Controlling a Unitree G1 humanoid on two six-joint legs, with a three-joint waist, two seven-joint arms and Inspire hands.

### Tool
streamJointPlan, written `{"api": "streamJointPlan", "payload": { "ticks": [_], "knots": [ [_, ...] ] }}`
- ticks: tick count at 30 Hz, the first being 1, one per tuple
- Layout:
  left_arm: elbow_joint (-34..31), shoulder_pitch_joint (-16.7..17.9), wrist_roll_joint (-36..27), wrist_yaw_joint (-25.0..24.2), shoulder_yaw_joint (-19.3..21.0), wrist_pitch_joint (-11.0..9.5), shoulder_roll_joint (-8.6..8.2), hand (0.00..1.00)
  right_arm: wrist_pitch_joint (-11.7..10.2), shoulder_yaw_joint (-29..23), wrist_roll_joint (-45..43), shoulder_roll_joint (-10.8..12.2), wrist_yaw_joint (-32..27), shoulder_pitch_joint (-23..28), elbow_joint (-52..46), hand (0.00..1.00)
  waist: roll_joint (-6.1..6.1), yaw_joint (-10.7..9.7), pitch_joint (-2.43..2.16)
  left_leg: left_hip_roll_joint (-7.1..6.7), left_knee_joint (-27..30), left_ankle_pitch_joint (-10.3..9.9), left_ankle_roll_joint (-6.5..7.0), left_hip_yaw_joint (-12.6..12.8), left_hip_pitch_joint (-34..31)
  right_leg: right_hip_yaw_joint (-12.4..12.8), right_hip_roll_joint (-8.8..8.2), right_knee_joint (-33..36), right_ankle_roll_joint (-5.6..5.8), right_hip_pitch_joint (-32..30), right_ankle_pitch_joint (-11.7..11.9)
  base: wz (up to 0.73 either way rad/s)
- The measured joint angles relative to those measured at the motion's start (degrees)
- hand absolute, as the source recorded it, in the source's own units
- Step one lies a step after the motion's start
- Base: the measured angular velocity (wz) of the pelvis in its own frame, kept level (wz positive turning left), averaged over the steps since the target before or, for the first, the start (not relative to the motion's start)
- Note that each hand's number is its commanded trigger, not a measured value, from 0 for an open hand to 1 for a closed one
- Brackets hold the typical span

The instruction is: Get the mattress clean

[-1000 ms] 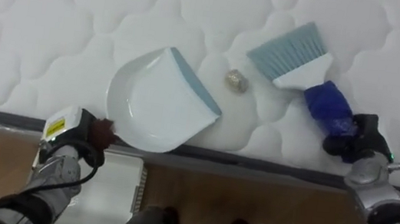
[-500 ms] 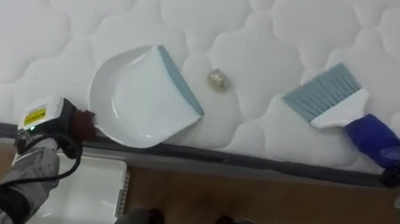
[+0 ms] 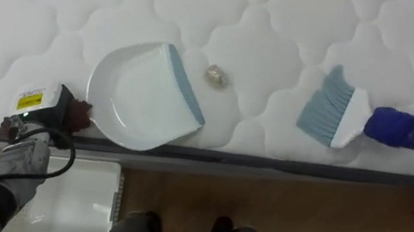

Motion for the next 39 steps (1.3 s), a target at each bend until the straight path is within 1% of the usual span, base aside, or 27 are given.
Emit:
{"api": "streamJointPlan", "payload": {
  "ticks": [1,2,4,5,6,7,10,14,17,18,21,24,25,26,28,30,32,35,38,39],
  "knots": [
    [0.0,-0.2,0.0,0.0,0.0,-0.4,0.37,1.0,0.5,1.1,-1.9,-0.1,0.2,-0.1,-1.9,1.0,-0.6,0.3,0.34,-0.01,-0.3,0.0,-0.04,0.4,0.5,0.5,0.06,-0.1,0.0,0.0,0.0,-0.12],
    [0.0,-0.3,0.0,0.0,0.0,-0.6,0.52,1.0,0.4,2.1,-3.9,-0.4,0.3,-0.2,-3.2,1.0,-0.87,0.3,0.49,0.0,-0.5,0.0,-0.08,0.5,0.6,0.5,-0.01,-0.3,0.0,0.1,0.0,-0.11],
    [0.0,-0.4,0.0,0.1,0.0,-0.9,0.57,1.0,0.5,2.4,-6.8,-0.5,0.3,-0.3,-4.8,1.0,-0.94,0.4,0.53,0.12,-0.9,0.1,-0.19,0.5,0.7,0.4,0.19,-1.0,-0.06,0.3,0.2,-0.02],
    [-0.1,-0.4,0.1,0.1,0.0,-1.1,0.57,1.0,0.6,3.2,-8.5,-0.7,0.4,-0.3,-5.6,1.0,-0.96,0.5,0.54,0.25,-1.0,0.1,-0.2,0.5,0.8,0.4,0.64,-1.2,-0.04,0.4,0.2,-0.04],
    [-0.1,-0.4,0.3,0.1,0.0,-1.1,0.6,1.0,0.9,3.6,-9.4,-0.7,0.6,-0.2,-6.2,1.0,-0.94,0.7,0.56,0.46,-1.1,0.1,-0.21,0.5,0.8,0.4,0.87,-1.6,0.0,0.5,0.4,-0.09],
    [-0.2,-0.4,0.5,0.1,0.0,-1.2,0.8,1.0,1.5,4.4,-10.9,-0.7,0.9,-0.3,-7.5,1.0,-0.95,1.0,0.56,0.96,-1.3,0.0,-0.28,0.5,0.8,0.2,0.94,-2.4,-0.15,0.7,0.7,-0.08],
    [-0.6,-0.4,0.7,0.2,0.0,-1.6,0.97,1.0,2.4,4.4,-14.8,-0.7,1.4,-0.3,-10.4,1.0,-1.07,1.3,0.62,0.94,-1.7,0.1,-0.35,0.5,0.8,-0.1,1.08,-2.9,-0.17,0.9,0.8,-0.02],
    [-1.2,-0.3,1.6,0.5,0.1,-1.9,1.21,1.0,2.8,4.8,-18.6,-0.7,2.2,-0.3,-13.5,1.0,-1.21,1.6,0.69,1.01,-2.3,0.2,-0.58,0.3,0.8,-0.7,1.28,-4.0,-0.28,1.2,1.0,0.0],
    [-1.4,-0.3,2.1,0.5,0.1,-2.1,1.25,1.0,2.8,4.8,-19.6,-0.7,2.8,-0.4,-13.8,1.0,-1.22,1.6,0.68,1.04,-2.5,0.2,-0.62,-0.1,0.8,-0.9,1.34,-4.3,-0.3,1.6,1.1,0.05],
    [-1.4,-0.3,2.1,0.5,0.1,-2.2,1.25,1.0,2.7,4.8,-19.7,-0.7,2.9,-0.4,-13.8,1.0,-1.22,1.8,0.68,1.12,-2.6,0.3,-0.69,-0.4,0.8,-0.9,1.74,-4.8,-0.26,1.9,1.2,0.0],
    [-1.3,-0.3,2.1,0.5,0.0,-2.3,1.31,1.0,2.9,4.9,-21.2,-0.3,3.2,-0.4,-14.5,1.0,-1.23,2.0,0.69,1.41,-2.6,0.3,-0.75,-0.5,1.1,-1.0,2.04,-4.9,-0.33,2.4,1.8,0.0],
    [-1.3,0.0,2.2,0.4,-0.1,-2.2,1.35,1.0,2.9,5.4,-23.8,0.5,3.0,-0.6,-16.1,1.0,-1.34,1.9,0.71,1.39,-3.3,0.4,-0.83,-0.5,2.0,-1.1,2.44,-5.7,-0.35,3.3,1.8,-0.01],
    [-1.3,0.0,2.2,0.4,-0.1,-2.2,1.35,1.0,2.8,5.5,-23.8,1.0,3.0,-1.1,-16.1,1.0,-1.68,2.0,0.86,1.21,-3.8,0.5,-1.04,-0.5,2.4,-1.0,2.44,-5.9,-0.32,3.6,1.8,0.0],
    [-1.3,0.1,2.2,0.5,-0.1,-1.9,1.42,1.0,2.8,5.6,-23.8,1.6,3.0,-1.4,-16.2,1.0,-2.34,2.2,0.97,0.92,-4.4,0.7,-1.22,-0.4,2.9,-0.9,2.38,-5.8,-0.33,3.6,1.8,-0.04],
    [-1.3,0.1,2.2,0.6,0.0,-1.7,1.44,1.0,2.8,6.0,-23.7,1.9,3.0,-1.5,-17.8,1.0,-2.62,2.3,0.99,1.01,-4.4,0.7,-1.29,-0.5,3.0,-0.9,2.5,-6.0,-0.44,3.6,1.9,-0.02],
    [-1.3,0.1,2.2,0.6,0.0,-1.7,1.46,1.0,2.6,6.7,-23.7,2.1,3.0,-1.9,-19.2,1.0,-2.62,2.4,0.99,1.0,-4.5,0.8,-1.35,-0.5,2.9,-1.0,2.51,-5.9,-0.48,3.5,1.9,0.0],
    [-1.3,0.1,2.2,0.6,0.0,-1.6,1.45,1.0,2.2,6.8,-23.6,2.7,3.0,-2.3,-20.6,1.0,-2.62,2.4,0.99,0.98,-4.7,0.8,-1.38,-0.5,2.9,-0.9,2.51,-5.9,-0.51,3.5,1.9,0.0],
    [-1.6,0.2,2.2,0.6,-0.1,-1.4,1.33,1.0,2.2,6.6,-20.6,6.3,2.7,-3.3,-21.6,1.0,-2.6,2.7,0.98,0.88,-4.8,0.8,-1.41,-0.6,2.9,-1.0,2.45,-5.8,-0.52,3.4,2.0,0.0],
    [-2.0,0.4,2.2,0.5,-0.1,-1.4,0.96,1.0,2.0,6.6,-20.3,8.7,2.6,-3.3,-22.2,1.0,-2.57,3.1,0.96,0.73,-4.8,0.8,-1.37,-0.7,2.9,-1.2,2.26,-5.8,-0.52,3.4,2.0,0.02],
    [-2.1,0.4,2.2,0.5,-0.1,-1.4,0.84,1.0,1.8,6.6,-20.3,8.9,2.6,-3.3,-22.2,1.0,-2.56,3.2,0.96,0.69,-4.8,0.8,-1.36,-0.7,2.9,-1.3,2.2,-5.8,-0.52,3.4,2.0,0.0]
  ]
}}
